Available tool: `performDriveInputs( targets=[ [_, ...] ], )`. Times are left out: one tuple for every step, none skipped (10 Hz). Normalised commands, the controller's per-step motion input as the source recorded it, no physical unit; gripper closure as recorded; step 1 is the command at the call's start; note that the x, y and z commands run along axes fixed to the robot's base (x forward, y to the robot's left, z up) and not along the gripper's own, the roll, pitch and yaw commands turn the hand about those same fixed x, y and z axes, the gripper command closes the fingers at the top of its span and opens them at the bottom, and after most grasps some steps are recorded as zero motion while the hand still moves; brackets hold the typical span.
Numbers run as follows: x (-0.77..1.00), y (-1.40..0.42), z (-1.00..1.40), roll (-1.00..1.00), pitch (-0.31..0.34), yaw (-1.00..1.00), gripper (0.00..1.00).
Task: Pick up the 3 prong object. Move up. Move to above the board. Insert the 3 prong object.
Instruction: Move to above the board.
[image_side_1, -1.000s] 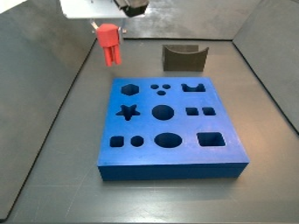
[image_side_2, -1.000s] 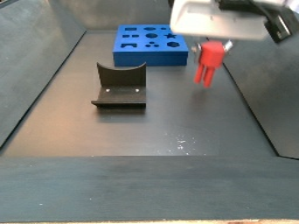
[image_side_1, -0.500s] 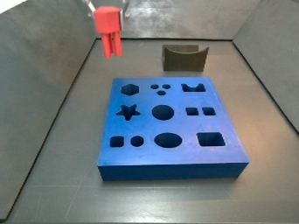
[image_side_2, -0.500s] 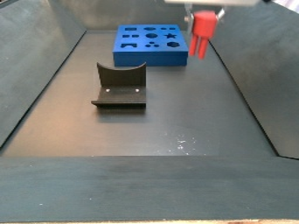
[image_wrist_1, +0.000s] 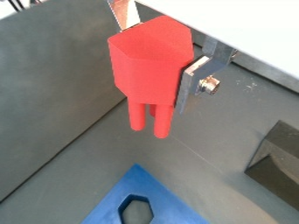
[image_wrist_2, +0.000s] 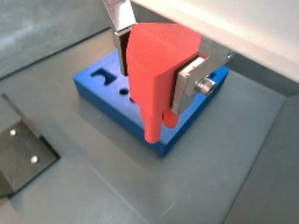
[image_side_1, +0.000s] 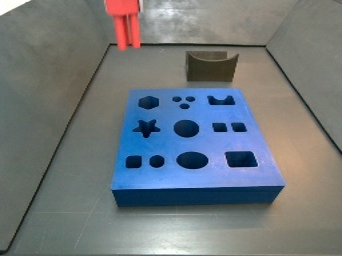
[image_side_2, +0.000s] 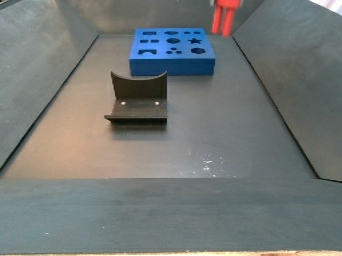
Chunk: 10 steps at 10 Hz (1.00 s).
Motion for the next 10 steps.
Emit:
performDriveInputs(
  targets=[
    [0.07, -0.23, 1.00, -0.08, 0.083, 0.02, 1.00],
    [0.05, -0.17, 0.95, -0.06, 0.080, 0.02, 1.00],
    [0.03, -0.13, 0.85, -0.06, 0.079, 0.02, 1.00],
    [0.02, -0.08, 0.65, -0.04, 0.074, 0.02, 1.00],
    [0.01, -0.06, 0.50, -0.04, 0.076, 0.03, 1.00],
    [0.01, -0.04, 0.30, -0.03, 0.079, 0.03, 1.00],
    [0.64, -1.00, 0.58, 0.27, 0.274, 0.03, 1.00],
    [0.66, -1.00, 0.50, 0.30, 0.308, 0.03, 1.00],
    [0.72, -1.00, 0.49, 0.29, 0.337, 0.03, 1.00],
    [0.70, -0.82, 0.41, 0.19, 0.298, 0.01, 1.00]
  ],
)
